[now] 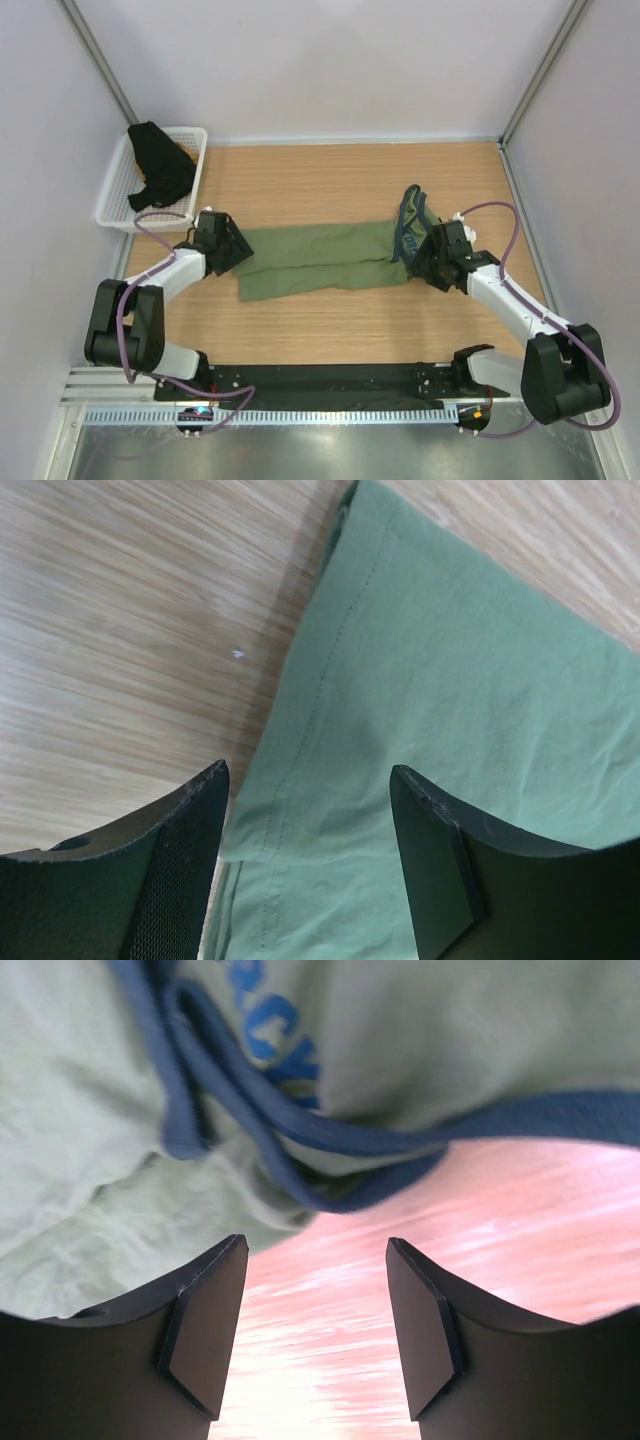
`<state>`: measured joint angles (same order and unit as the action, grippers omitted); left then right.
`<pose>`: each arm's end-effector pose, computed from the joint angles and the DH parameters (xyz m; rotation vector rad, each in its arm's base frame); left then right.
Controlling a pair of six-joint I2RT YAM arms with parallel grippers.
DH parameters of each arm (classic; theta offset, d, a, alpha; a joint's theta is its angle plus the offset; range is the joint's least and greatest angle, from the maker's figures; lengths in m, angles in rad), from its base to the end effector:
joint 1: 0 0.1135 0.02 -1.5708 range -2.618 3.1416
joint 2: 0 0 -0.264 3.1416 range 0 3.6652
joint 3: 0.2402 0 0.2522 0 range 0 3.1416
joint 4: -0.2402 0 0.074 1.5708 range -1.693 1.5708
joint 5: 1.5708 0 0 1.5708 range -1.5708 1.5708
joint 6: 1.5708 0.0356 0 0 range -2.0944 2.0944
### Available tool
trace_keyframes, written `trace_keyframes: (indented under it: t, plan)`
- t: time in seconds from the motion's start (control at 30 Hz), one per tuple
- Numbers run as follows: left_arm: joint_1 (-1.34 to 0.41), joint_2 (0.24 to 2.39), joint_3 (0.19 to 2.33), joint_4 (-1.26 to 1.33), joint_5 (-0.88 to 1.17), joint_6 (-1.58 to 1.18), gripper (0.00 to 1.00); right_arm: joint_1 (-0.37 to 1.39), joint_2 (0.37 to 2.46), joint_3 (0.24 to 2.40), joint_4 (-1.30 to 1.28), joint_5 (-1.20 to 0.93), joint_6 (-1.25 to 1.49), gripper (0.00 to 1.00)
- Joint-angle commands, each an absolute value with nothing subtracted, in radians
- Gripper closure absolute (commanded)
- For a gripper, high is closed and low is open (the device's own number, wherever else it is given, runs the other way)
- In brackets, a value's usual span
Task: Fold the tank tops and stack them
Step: Fold the tank top
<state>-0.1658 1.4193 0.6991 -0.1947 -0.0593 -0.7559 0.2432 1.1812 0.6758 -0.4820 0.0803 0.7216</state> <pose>0.2673 -0.0426 0.1712 -0.7543 2.3950 -0.3132 0.2175 0.0510 0.2002 0.6405 2.4951 0.2671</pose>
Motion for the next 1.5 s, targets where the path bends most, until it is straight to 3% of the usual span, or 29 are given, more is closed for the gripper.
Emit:
trace_keyframes:
  t: [0.0,0.17,0.27,0.33,0.4,0.47,0.57,0.77,0.8,0.83,0.9,0.97,1.13,1.37,1.47]
  plan:
    - [-0.189,1.453,0.735,-0.140,-0.028,-0.755,0.34,0.250,1.120,0.603,-0.444,0.149,0.834,0.36]
    - [-0.238,1.505,0.738,-0.120,-0.034,-0.768,0.34,0.238,1.244,0.606,-0.367,0.143,0.827,0.36]
    - [-0.261,1.526,0.738,-0.114,-0.038,-0.770,0.39,0.216,1.307,0.620,-0.315,0.143,0.821,0.39]
    - [-0.264,1.534,0.736,-0.109,-0.035,-0.772,0.57,0.187,1.336,0.635,-0.290,0.143,0.813,0.43]
    - [-0.265,1.532,0.727,-0.107,-0.032,-0.770,0.80,0.164,1.377,0.663,-0.275,0.149,0.805,0.60]
    - [-0.270,1.511,0.713,-0.106,-0.025,-0.769,0.90,0.118,1.408,0.701,-0.259,0.140,0.783,0.79]
    - [-0.299,1.447,0.667,-0.109,-0.021,-0.778,0.98,0.066,1.492,0.797,-0.256,0.126,0.752,0.88]
    - [-0.540,1.287,0.505,-0.147,-0.078,-0.896,1.00,0.023,1.796,1.148,-0.330,0.127,0.649,0.78]
    - [-0.613,1.228,0.491,-0.165,-0.118,-0.944,1.00,0.020,1.834,1.193,-0.333,0.120,0.619,0.75]
    - [-0.642,1.197,0.465,-0.187,-0.135,-0.962,1.00,0.018,1.914,1.286,-0.348,0.130,0.611,0.60]
    - [-0.696,1.087,0.439,-0.242,-0.161,-1.008,1.00,0.014,1.983,1.379,-0.406,0.130,0.585,0.48]
    - [-0.715,1.028,0.417,-0.282,-0.172,-1.020,1.00,0.012,2.058,1.472,-0.434,0.121,0.580,0.47]
    - [-0.724,1.005,0.425,-0.339,-0.216,-1.005,0.97,-0.020,2.106,1.529,-0.405,0.089,0.574,0.26]
    - [-0.733,1.112,0.448,-0.308,-0.163,-0.989,0.96,-0.021,2.154,1.591,-0.342,-0.061,0.565,0.30]
    - [-0.736,1.123,0.449,-0.304,-0.158,-0.988,0.96,-0.021,2.189,1.624,-0.342,-0.106,0.572,0.43]
